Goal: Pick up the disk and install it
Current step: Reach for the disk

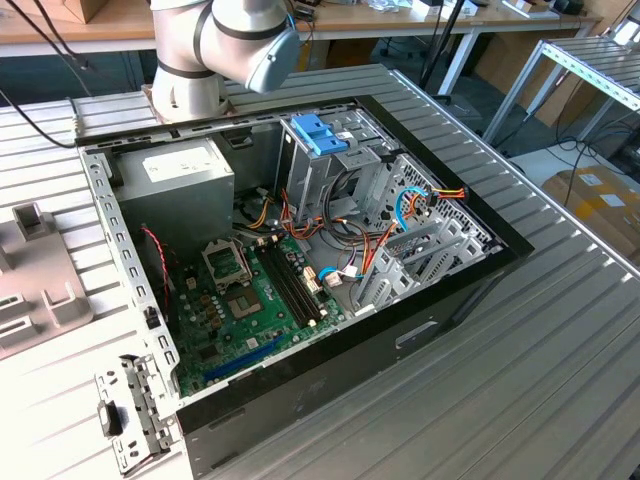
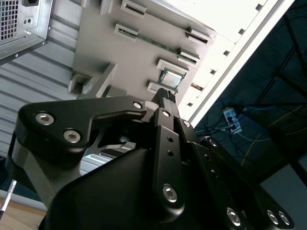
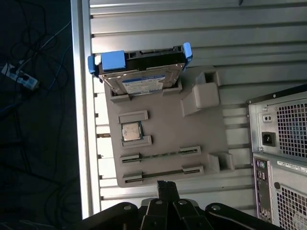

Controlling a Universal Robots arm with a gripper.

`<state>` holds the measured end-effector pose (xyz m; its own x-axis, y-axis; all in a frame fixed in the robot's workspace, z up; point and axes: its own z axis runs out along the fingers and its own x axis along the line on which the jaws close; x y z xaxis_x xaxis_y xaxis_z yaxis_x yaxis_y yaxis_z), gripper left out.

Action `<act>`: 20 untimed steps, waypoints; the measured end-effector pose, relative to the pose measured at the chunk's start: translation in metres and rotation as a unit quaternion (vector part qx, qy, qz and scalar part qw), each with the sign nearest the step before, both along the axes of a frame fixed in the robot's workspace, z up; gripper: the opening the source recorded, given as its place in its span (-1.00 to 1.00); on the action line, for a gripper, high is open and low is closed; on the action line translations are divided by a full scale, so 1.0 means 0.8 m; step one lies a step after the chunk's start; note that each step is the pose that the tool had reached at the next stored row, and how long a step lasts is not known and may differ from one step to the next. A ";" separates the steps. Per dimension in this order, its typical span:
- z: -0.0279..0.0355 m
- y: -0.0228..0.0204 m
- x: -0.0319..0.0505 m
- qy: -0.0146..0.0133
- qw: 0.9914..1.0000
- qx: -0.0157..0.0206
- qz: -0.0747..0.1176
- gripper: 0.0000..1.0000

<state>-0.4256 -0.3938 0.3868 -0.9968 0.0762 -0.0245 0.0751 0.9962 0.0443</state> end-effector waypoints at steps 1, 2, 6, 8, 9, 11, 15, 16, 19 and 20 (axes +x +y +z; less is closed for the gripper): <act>-0.0001 0.0006 0.000 0.000 1.000 0.000 0.000 -0.79; -0.0001 0.0011 0.000 0.000 1.000 0.000 0.000 -0.79; -0.0004 0.0046 0.000 0.000 1.000 0.000 0.000 -0.79; -0.0006 0.0067 0.000 0.000 1.000 0.000 0.000 -0.79; -0.0006 0.0085 0.000 0.000 1.000 0.000 0.000 -0.79; -0.0008 0.0109 0.000 0.000 1.000 0.000 0.000 -0.79; -0.0011 0.0148 0.000 0.000 1.000 0.000 0.000 -0.79; -0.0011 0.0157 0.000 0.000 1.000 0.000 0.000 -0.79; -0.0012 0.0182 0.000 0.000 1.000 0.000 0.000 -0.79; -0.0013 0.0193 0.000 0.000 1.000 0.000 0.000 -0.79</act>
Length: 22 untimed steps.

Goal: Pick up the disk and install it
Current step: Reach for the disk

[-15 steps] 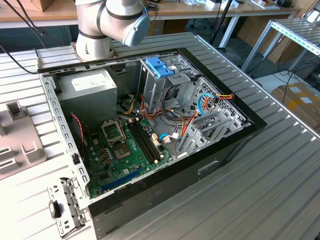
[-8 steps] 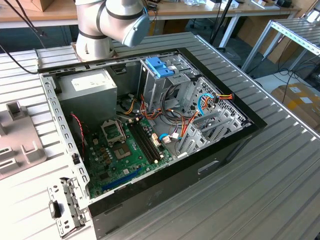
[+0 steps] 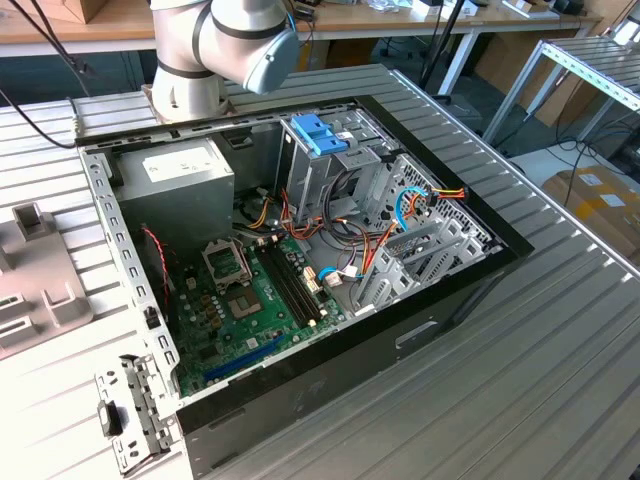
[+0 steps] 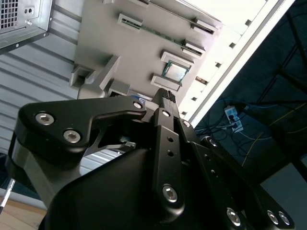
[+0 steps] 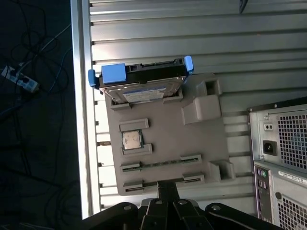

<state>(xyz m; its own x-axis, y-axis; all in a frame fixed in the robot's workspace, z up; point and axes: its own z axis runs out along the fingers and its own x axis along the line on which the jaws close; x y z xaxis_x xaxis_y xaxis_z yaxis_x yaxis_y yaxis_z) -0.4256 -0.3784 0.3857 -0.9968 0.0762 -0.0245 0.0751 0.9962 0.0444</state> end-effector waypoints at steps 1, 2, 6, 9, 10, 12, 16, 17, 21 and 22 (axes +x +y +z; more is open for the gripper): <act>0.0000 0.0008 0.000 0.000 1.000 0.000 0.000 -0.79; -0.0001 0.0016 0.000 0.000 1.000 0.000 0.000 -0.79; -0.0003 0.0053 0.000 0.000 1.000 0.000 0.000 -0.79; -0.0004 0.0079 0.000 0.000 1.000 0.000 0.000 -0.79; -0.0005 0.0088 0.000 0.000 1.000 0.000 0.000 -0.79; -0.0006 0.0109 0.000 0.000 1.000 0.000 0.000 -0.79; -0.0009 0.0155 0.000 0.000 1.000 0.000 0.000 -0.79; -0.0009 0.0164 0.000 0.000 1.000 0.000 0.000 -0.79; -0.0011 0.0205 0.000 0.000 1.000 0.000 0.000 -0.79; -0.0012 0.0212 0.000 0.000 1.000 0.000 0.000 -0.79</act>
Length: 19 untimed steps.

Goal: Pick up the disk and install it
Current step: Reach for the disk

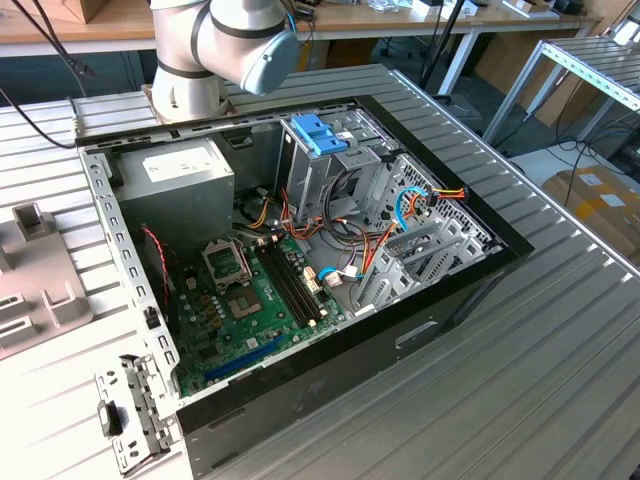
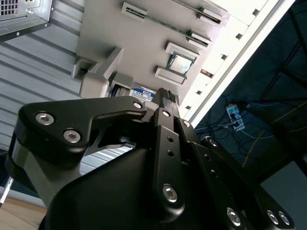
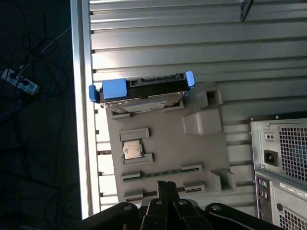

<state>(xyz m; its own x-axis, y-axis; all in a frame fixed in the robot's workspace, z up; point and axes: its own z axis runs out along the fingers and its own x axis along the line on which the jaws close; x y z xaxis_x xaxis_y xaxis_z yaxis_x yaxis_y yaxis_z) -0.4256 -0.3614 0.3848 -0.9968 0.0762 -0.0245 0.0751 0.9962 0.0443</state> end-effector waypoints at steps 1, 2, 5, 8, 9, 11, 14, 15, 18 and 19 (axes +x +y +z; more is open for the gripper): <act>0.0000 0.0010 0.000 0.000 1.000 0.000 0.000 -0.79; -0.0002 0.0029 0.000 0.000 1.000 0.000 0.000 -0.79; -0.0004 0.0062 0.000 0.000 1.000 0.000 0.000 -0.79; -0.0006 0.0088 0.000 0.000 1.000 0.000 0.000 -0.79; -0.0006 0.0095 0.000 0.000 1.000 0.000 0.000 -0.79; -0.0008 0.0115 0.000 0.000 1.000 0.000 0.000 -0.79; -0.0010 0.0153 0.000 0.000 1.000 0.000 0.000 -0.79; -0.0012 0.0164 0.000 0.000 1.000 0.000 0.000 -0.79; -0.0015 0.0192 0.000 0.000 1.000 0.000 0.000 -0.79; -0.0016 0.0199 0.000 0.000 1.000 0.000 0.000 -0.79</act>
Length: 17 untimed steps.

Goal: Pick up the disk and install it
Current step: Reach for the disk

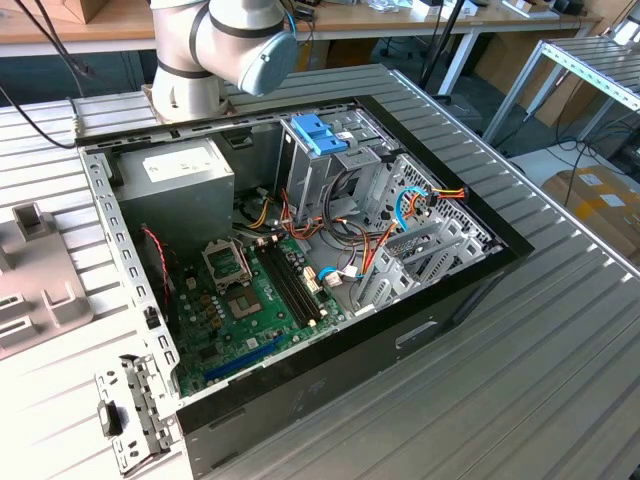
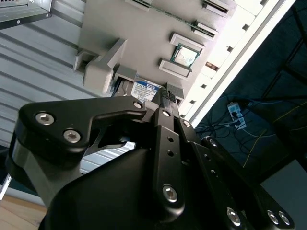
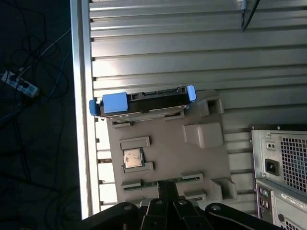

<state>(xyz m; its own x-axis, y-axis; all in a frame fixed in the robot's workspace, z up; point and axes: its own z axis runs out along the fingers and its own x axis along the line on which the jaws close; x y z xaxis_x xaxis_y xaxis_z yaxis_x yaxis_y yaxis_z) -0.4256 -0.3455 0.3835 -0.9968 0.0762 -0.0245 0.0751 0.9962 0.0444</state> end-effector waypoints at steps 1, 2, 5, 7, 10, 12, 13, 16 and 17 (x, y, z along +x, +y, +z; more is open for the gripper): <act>-0.0001 0.0006 0.000 0.000 1.000 0.000 0.000 -0.79; -0.0002 0.0017 0.000 0.000 1.000 0.000 0.000 -0.79; -0.0006 0.0046 0.000 0.000 1.000 0.000 0.000 -0.79; -0.0009 0.0078 0.000 0.000 1.000 0.000 0.000 -0.79; -0.0013 0.0130 0.000 0.000 1.000 0.000 0.000 -0.79; -0.0016 0.0164 0.000 0.000 1.000 0.000 0.000 -0.79; -0.0017 0.0181 0.000 0.000 1.000 0.000 0.000 -0.79; -0.0023 0.0232 -0.001 0.000 1.000 0.000 0.000 -0.79; -0.0025 0.0241 -0.001 0.000 1.000 0.000 0.000 -0.79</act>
